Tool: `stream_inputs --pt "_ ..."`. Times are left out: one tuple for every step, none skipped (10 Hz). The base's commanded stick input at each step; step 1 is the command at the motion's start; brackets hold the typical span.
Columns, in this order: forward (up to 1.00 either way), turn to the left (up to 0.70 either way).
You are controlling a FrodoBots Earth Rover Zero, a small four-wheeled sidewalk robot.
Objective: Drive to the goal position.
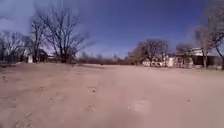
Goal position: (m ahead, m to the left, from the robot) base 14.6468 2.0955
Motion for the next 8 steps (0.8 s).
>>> stream_inputs --pt "1.00 0.00" --pt "1.00 0.00" --pt "1.00 0.00" --pt "1.00 0.00" --pt "1.00 0.00" --pt "1.00 0.00" --pt "1.00 0.00" --pt "1.00 0.00"
